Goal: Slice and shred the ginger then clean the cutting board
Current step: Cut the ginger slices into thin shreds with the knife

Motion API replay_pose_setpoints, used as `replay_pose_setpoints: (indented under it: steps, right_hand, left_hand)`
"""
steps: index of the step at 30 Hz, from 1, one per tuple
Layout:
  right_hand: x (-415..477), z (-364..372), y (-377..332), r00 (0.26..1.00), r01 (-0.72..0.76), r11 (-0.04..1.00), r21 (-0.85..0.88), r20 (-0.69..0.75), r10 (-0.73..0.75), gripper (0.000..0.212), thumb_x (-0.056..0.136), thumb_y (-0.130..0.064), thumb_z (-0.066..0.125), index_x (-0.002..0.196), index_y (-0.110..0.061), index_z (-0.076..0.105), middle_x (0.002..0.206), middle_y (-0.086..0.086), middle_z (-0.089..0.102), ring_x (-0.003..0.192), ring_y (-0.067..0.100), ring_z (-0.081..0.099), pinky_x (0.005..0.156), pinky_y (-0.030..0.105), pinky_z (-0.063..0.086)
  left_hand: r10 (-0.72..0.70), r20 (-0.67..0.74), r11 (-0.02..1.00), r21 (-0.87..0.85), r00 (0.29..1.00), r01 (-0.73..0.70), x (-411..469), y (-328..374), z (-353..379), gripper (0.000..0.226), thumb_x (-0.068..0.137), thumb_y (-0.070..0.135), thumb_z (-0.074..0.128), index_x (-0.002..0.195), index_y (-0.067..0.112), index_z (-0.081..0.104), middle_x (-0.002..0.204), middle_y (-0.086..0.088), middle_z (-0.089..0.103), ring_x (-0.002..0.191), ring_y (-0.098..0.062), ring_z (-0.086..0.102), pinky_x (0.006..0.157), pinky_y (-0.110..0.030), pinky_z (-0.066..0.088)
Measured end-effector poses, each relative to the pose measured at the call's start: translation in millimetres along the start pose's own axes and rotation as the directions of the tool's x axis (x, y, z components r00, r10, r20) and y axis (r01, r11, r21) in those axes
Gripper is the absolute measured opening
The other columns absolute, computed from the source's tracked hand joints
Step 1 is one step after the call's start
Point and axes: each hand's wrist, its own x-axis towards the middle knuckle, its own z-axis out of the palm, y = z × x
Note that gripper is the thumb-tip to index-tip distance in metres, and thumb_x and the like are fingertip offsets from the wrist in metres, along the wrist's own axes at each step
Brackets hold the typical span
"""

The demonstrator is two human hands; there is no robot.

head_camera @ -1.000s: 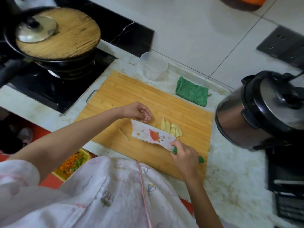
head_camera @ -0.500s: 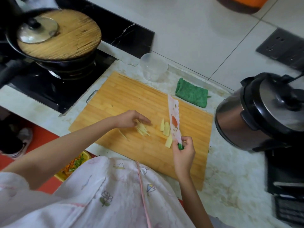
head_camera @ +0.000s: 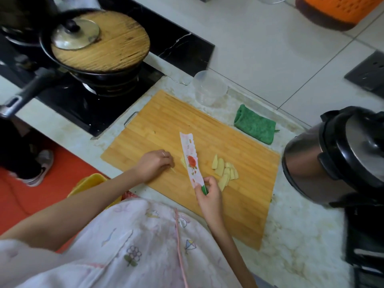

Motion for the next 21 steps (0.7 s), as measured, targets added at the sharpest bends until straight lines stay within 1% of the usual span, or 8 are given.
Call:
replay_pose_setpoints:
  steps: [3,5,8,11,13,15,18,21]
  right_hand:
    - [-1.8,-1.8,-3.0,1.000,0.011,0.998,-0.061,-0.001,-0.011,0.020,0.090,-0.015,0.058,0.081,-0.029,0.047,0.075,-0.004,0.066,0.050,0.014,0.049,0.046,0.032,0.036]
    - [-2.4,-3.3,-3.8,1.000,-0.001,0.996,-0.084,0.006,0.002,0.020,0.091,-0.016,0.057,0.081,-0.030,0.046,0.077,-0.007,0.065,0.051,0.014,0.050,0.045,0.038,0.040]
    - [-3.7,-4.3,-3.1,1.000,-0.018,0.990,-0.142,0.018,0.020,0.019,0.092,-0.018,0.055,0.083,-0.031,0.045,0.078,-0.009,0.064,0.055,0.017,0.053,0.048,0.041,0.045]
    - [-3.7,-5.9,-3.2,0.994,0.020,0.962,-0.272,0.109,0.010,0.012,0.095,-0.023,0.052,0.103,-0.030,0.048,0.083,-0.011,0.065,0.053,0.012,0.053,0.048,0.029,0.040]
    - [-2.1,-4.8,-3.7,0.985,0.064,0.934,-0.352,0.171,-0.004,0.025,0.096,-0.026,0.048,0.121,-0.029,0.049,0.094,-0.013,0.067,0.060,0.009,0.057,0.050,0.024,0.039]
    - [-0.4,-0.3,-5.5,0.976,0.106,0.903,-0.417,0.219,-0.013,0.032,0.098,-0.028,0.044,0.130,-0.026,0.047,0.100,-0.007,0.068,0.064,0.009,0.055,0.051,0.020,0.036]
    - [-0.7,8.1,-13.0,0.968,0.108,0.890,-0.442,0.252,0.008,0.036,0.100,-0.031,0.038,0.135,-0.024,0.045,0.107,-0.002,0.068,0.084,0.019,0.063,0.068,0.033,0.049]
    - [-0.9,11.7,-17.6,0.970,0.107,0.885,-0.452,0.243,0.007,0.038,0.101,-0.031,0.037,0.137,-0.025,0.042,0.112,0.000,0.067,0.094,0.022,0.063,0.075,0.037,0.050]
  left_hand:
    - [0.087,-0.013,0.995,0.059,0.996,-0.086,10.8,2.4,7.3,0.006,0.080,0.010,0.072,0.081,0.016,0.072,0.086,0.001,0.068,0.076,-0.022,0.064,0.062,-0.026,0.046]
    - [0.107,-0.053,0.989,0.105,0.993,-0.101,11.1,4.7,10.5,0.019,0.089,0.022,0.054,0.083,0.018,0.072,0.088,0.002,0.068,0.079,-0.020,0.063,0.065,-0.027,0.044]
    - [0.107,-0.105,0.990,0.103,0.989,-0.097,6.7,6.5,13.9,0.026,0.092,0.025,0.049,0.083,0.018,0.072,0.089,0.002,0.068,0.080,-0.020,0.063,0.067,-0.029,0.044]
    - [0.113,-0.148,0.991,0.089,0.982,-0.101,0.3,6.0,15.0,0.040,0.100,0.031,0.039,0.089,0.017,0.075,0.092,0.001,0.069,0.081,-0.019,0.065,0.067,-0.027,0.048]
    - [0.131,-0.159,0.988,0.107,0.979,-0.115,-7.0,5.4,16.1,0.044,0.103,0.031,0.033,0.095,0.016,0.074,0.097,0.000,0.070,0.085,-0.018,0.064,0.070,-0.028,0.046]
    - [0.150,-0.159,0.983,0.132,0.976,-0.130,-14.9,4.2,18.3,0.038,0.101,0.028,0.037,0.101,0.015,0.073,0.104,-0.001,0.069,0.089,-0.018,0.063,0.074,-0.030,0.045]
    - [0.174,-0.122,0.973,0.174,0.977,-0.151,-24.8,1.2,23.0,0.035,0.100,0.025,0.038,0.110,0.014,0.069,0.116,-0.001,0.066,0.099,-0.019,0.058,0.077,-0.031,0.044]
    - [0.168,-0.115,0.972,0.185,0.979,-0.145,-27.2,0.5,24.2,0.045,0.103,0.028,0.027,0.114,0.014,0.068,0.118,-0.001,0.065,0.103,-0.020,0.055,0.079,-0.032,0.041]
